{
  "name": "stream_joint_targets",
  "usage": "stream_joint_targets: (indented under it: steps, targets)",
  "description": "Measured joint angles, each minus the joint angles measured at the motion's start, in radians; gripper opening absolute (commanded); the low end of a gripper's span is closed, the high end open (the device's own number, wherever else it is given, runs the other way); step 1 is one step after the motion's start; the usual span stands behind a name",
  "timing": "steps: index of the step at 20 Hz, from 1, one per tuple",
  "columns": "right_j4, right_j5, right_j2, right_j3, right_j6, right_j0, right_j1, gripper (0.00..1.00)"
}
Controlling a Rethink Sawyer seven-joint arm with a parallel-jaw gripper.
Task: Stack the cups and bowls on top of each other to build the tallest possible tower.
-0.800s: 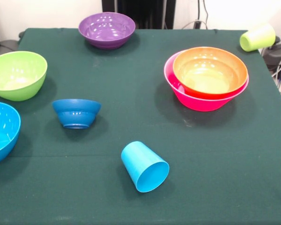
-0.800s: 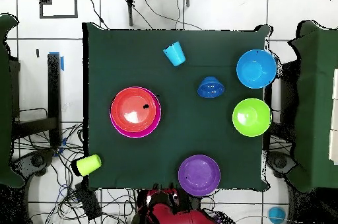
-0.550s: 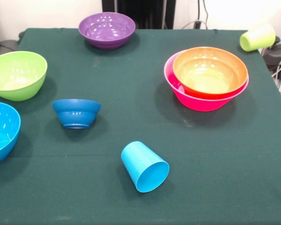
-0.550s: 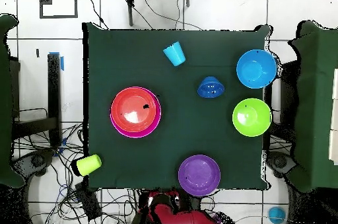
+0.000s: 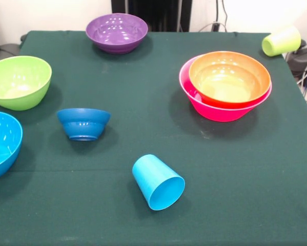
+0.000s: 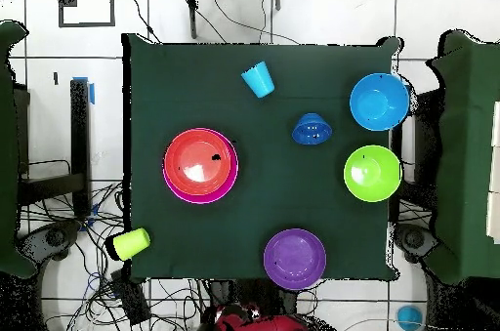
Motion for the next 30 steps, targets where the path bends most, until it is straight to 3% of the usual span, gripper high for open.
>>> stream_joint_targets:
  steps: [5, 14, 30]
  targets:
    - [0.003, -0.078, -0.039, -0.013, 0.0, 0.039, 0.128, 1.0]
    - [0.022, -0.235, -0.078, -0.08, 0.0, 0.072, 0.275, 1.0]
    - [0.071, -0.369, -0.092, -0.162, 0.0, 0.102, 0.459, 1.0]
